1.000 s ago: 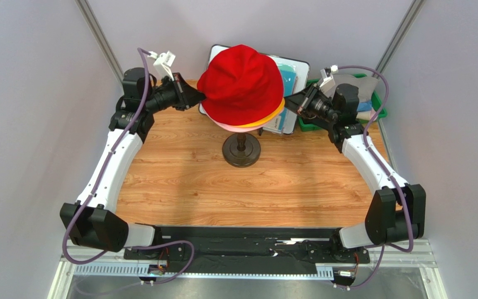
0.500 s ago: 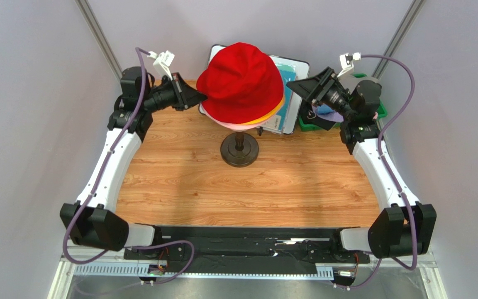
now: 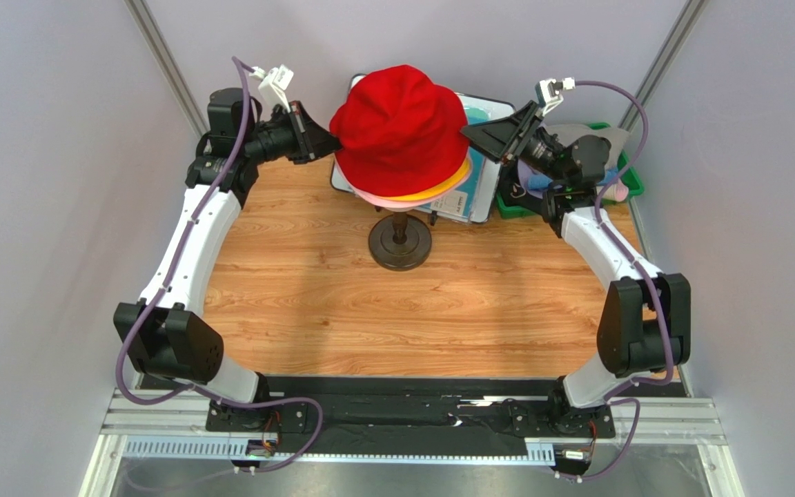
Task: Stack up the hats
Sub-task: Stack the hat on the hat.
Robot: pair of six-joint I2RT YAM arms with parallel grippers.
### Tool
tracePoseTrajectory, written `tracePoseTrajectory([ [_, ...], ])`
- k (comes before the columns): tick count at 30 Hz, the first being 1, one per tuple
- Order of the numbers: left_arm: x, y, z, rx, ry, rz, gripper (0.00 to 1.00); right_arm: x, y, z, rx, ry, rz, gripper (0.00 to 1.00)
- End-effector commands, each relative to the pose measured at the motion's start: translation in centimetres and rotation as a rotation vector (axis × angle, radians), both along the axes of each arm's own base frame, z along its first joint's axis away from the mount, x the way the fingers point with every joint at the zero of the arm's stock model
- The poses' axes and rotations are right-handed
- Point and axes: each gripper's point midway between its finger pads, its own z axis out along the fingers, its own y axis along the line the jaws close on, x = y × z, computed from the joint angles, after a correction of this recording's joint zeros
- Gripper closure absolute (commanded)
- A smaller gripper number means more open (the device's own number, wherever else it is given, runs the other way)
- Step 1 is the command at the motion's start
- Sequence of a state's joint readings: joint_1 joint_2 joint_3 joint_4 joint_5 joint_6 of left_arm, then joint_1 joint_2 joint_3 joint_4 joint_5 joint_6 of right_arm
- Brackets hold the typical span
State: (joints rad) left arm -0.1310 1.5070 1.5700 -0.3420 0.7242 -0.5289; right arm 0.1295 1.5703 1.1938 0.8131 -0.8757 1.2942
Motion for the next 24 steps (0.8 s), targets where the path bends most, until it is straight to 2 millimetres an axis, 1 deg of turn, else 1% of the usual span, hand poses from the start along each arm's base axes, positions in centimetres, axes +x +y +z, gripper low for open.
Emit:
tracePoseTrajectory([
  [1, -0.4, 0.3, 0.2, 0.035, -0.019, 0.014, 1.0, -3.1, 0.0, 3.8, 0.129, -0.146, 0.091, 0.37],
  [7, -0.7, 0.5, 0.2, 0.042, -0.03, 0.018, 1.0, -2.9, 0.0, 3.6, 0.136, -0.135, 0.081, 0.37],
  [10, -0.8, 0.5, 0.3, 0.041, -0.033, 0.018, 1.0, -3.2, 0.6, 4.0, 0.142, -0.141, 0.109, 0.38],
  [13, -0.9, 0.5, 0.2, 0.04, -0.031, 0.015, 1.0, -3.3, 1.7, 4.0, 0.132, -0.135, 0.129, 0.38],
  [14, -0.9, 0.5, 0.2, 0.04, -0.033, 0.014, 1.0, -3.1, 1.9, 3.9, 0.128, -0.128, 0.129, 0.38],
  [15, -0.9, 0.4, 0.2, 0.039, -0.033, 0.011, 1.0, -2.6, 2.2, 3.4, 0.112, -0.109, 0.119, 0.38],
  [19, -1.1, 0.3, 0.3, 0.03, -0.035, 0.006, 1.0, -2.5, 3.0, 2.9, 0.123, -0.094, 0.133, 0.39],
  [24, -1.3, 0.3, 0.3, 0.024, -0.037, 0.002, 1.0, -3.0, 3.3, 3.7, 0.188, -0.114, 0.168, 0.41],
])
